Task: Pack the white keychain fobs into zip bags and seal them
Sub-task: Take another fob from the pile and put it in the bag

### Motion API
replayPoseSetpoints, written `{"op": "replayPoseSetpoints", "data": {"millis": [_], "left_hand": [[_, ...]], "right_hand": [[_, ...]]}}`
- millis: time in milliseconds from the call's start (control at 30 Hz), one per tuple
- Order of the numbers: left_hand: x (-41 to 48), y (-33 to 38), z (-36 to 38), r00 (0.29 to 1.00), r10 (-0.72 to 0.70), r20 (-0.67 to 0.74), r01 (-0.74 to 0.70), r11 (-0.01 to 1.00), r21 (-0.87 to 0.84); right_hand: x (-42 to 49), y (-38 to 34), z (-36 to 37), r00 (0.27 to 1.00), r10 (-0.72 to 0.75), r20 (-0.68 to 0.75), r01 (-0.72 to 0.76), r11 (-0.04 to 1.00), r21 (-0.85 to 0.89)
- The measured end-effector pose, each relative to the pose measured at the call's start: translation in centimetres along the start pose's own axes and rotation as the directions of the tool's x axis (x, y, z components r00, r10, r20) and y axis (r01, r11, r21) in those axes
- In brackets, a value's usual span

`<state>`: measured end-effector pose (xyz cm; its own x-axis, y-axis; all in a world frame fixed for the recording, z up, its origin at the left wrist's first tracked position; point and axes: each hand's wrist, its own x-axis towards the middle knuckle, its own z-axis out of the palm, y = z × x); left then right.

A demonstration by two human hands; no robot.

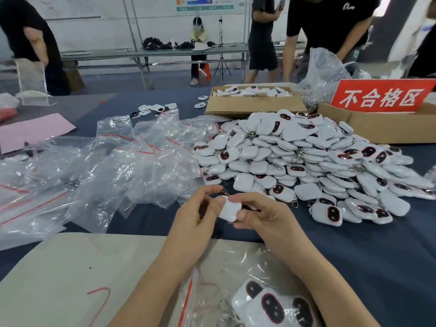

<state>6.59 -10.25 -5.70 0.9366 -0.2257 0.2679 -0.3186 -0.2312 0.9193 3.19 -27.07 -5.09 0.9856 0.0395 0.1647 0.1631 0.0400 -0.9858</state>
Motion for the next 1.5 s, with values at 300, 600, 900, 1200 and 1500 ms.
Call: {"op": "replayPoseSetpoints", "data": {"millis": [300, 600, 900, 1200, 1500], "left_hand": [[-0.5, 0.5, 0.1, 0.982, 0.171, 0.082, -0.172, 0.985, 0.005], [-0.8, 0.5, 0.5, 0.987, 0.162, 0.016, -0.16, 0.984, -0.076], [-0.9, 0.9, 0.6, 0.989, 0.146, 0.02, -0.143, 0.983, -0.113], [-0.6, 0.5, 0.9, 1.0, 0.021, 0.02, -0.018, 0.986, -0.164], [-0.2, 0.3, 0.4, 0.996, -0.054, 0.067, 0.064, 0.985, -0.157]], "right_hand": [[0.1, 0.4, -0.4, 0.97, -0.135, -0.204, 0.13, 0.991, -0.036], [0.1, 0.2, -0.5, 0.984, -0.1, -0.145, 0.107, 0.993, 0.048], [0.0, 0.6, -0.2, 0.976, -0.152, -0.153, 0.159, 0.987, 0.032], [0.3, 0.7, -0.3, 0.971, -0.086, -0.225, 0.092, 0.996, 0.014], [-0.2, 0.1, 0.1, 0.983, -0.047, -0.178, 0.048, 0.999, 0.001]]}}
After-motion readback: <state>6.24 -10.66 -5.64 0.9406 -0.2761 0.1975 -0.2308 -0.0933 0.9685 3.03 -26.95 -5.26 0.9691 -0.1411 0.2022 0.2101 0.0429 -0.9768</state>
